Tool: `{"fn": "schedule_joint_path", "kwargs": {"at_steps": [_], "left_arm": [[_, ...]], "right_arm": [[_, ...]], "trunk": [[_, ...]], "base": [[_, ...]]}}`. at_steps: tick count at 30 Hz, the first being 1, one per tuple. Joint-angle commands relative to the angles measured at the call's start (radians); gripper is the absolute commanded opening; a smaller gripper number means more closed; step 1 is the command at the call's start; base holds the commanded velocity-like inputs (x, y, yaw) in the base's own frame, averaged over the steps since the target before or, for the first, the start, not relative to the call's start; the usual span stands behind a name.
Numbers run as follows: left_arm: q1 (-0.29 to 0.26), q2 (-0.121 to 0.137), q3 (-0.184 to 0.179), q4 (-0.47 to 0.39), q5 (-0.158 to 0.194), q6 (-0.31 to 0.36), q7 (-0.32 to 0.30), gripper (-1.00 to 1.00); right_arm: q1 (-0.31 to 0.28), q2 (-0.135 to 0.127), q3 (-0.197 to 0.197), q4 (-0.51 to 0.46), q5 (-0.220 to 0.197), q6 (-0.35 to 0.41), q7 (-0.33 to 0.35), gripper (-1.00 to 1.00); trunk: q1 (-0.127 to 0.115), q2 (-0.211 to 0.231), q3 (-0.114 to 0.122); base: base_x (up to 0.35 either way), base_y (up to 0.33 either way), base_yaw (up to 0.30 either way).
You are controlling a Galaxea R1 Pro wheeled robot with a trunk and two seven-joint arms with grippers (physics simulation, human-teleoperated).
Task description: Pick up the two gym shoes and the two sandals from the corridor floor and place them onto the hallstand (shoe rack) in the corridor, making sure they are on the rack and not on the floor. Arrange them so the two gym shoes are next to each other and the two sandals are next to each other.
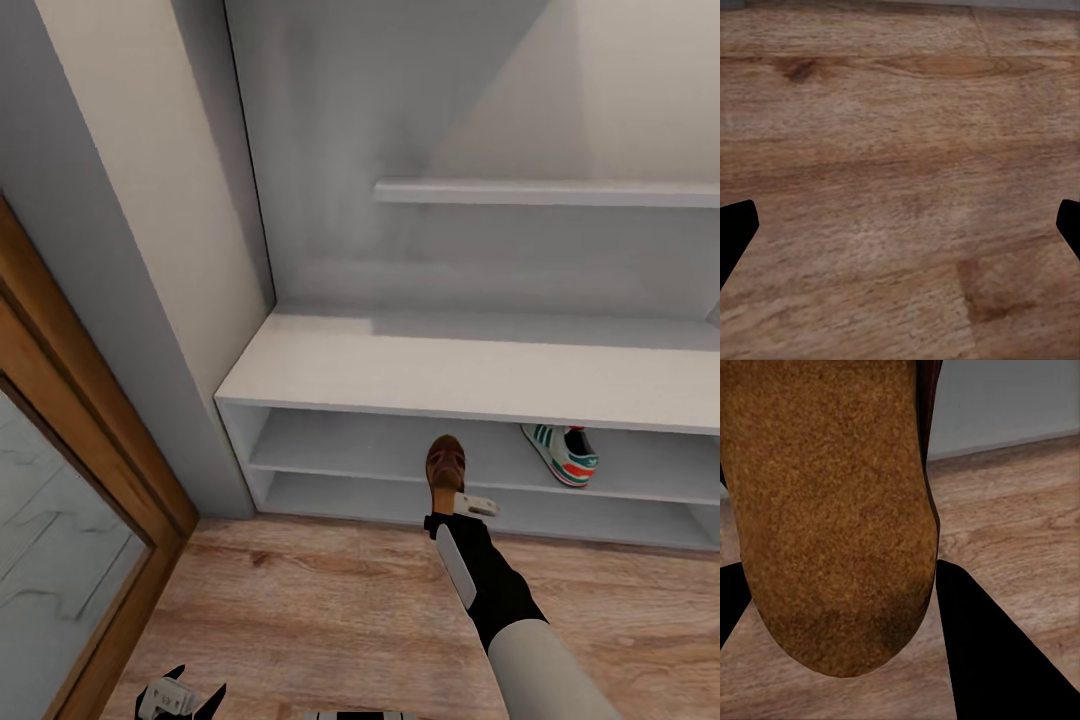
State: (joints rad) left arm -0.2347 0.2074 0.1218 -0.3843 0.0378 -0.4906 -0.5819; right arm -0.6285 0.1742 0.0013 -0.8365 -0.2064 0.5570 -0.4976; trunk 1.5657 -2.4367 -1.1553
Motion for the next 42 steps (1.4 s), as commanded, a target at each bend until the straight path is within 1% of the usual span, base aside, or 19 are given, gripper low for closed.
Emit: {"fn": "schedule_joint_path", "kwargs": {"at_steps": [1, 6, 14, 24, 33, 42], "left_arm": [[0.0, -0.001, 0.006, 0.001, 0.004, 0.001, -0.01, 1.0], [-0.001, -0.001, 0.006, 0.001, 0.004, 0.001, -0.01, 1.0], [0.0, -0.001, 0.006, 0.001, 0.004, 0.0, -0.01, 1.0], [0.0, -0.002, 0.006, 0.001, 0.004, 0.0, -0.01, 1.0], [-0.001, -0.008, 0.006, 0.001, 0.002, 0.0, -0.01, 1.0], [0.0, -0.009, 0.006, 0.001, 0.002, 0.0, -0.01, 1.0]], "right_arm": [[0.0, 0.0, 0.0, -0.001, -0.011, 0.001, -0.009, -1.0], [0.0, 0.0, 0.0, -0.001, -0.011, 0.001, -0.009, -1.0], [0.0, 0.0, 0.0, -0.001, -0.011, 0.001, -0.009, -1.0], [0.0, 0.0, 0.0, 0.0, -0.011, 0.001, -0.009, -1.0], [0.0, 0.0, 0.0, 0.0, -0.011, 0.001, -0.009, -1.0], [0.0, 0.0, 0.0, 0.002, -0.011, 0.001, -0.009, -1.0]], "trunk": [[0.0, 0.0, -0.001], [0.0, 0.0, -0.001], [0.0, 0.0, -0.001], [0.0, 0.0, -0.001], [0.0, 0.0, -0.001], [0.0, 0.0, -0.001]], "base": [[0.038, 0.017, 0.0], [0.089, 0.08, 0.0], [0.138, 0.186, 0.0], [0.098, 0.095, 0.0], [0.033, 0.024, 0.0], [0.135, 0.001, 0.0]]}}
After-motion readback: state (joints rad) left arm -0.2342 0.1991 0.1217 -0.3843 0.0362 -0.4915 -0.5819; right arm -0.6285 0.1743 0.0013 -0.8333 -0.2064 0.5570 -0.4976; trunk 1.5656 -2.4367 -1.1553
